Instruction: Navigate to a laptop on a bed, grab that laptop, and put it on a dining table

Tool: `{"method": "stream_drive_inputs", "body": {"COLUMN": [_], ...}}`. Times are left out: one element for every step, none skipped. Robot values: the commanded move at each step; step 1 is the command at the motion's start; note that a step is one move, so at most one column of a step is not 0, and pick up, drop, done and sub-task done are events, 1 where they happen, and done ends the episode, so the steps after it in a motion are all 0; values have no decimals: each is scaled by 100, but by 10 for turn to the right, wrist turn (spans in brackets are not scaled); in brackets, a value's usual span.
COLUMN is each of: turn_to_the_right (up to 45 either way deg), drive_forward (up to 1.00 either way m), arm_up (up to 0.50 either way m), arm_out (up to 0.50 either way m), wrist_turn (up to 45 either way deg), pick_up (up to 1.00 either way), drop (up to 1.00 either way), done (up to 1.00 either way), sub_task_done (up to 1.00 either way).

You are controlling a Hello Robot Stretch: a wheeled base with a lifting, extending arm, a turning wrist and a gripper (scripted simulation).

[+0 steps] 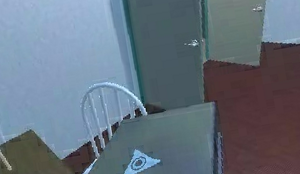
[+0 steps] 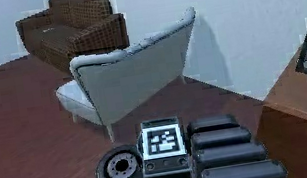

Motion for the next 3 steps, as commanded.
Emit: {"method": "stream_drive_inputs", "body": {"turn_to_the_right": [360, -450, -450], "drive_forward": [0, 0, 0], "arm_up": [0, 0, 0], "arm_out": [0, 0, 0], "wrist_turn": [0, 0, 0], "pick_up": [0, 0, 0], "drop": [0, 0, 0], "done": [0, 0, 0], "sub_task_done": [0, 0, 0]}}
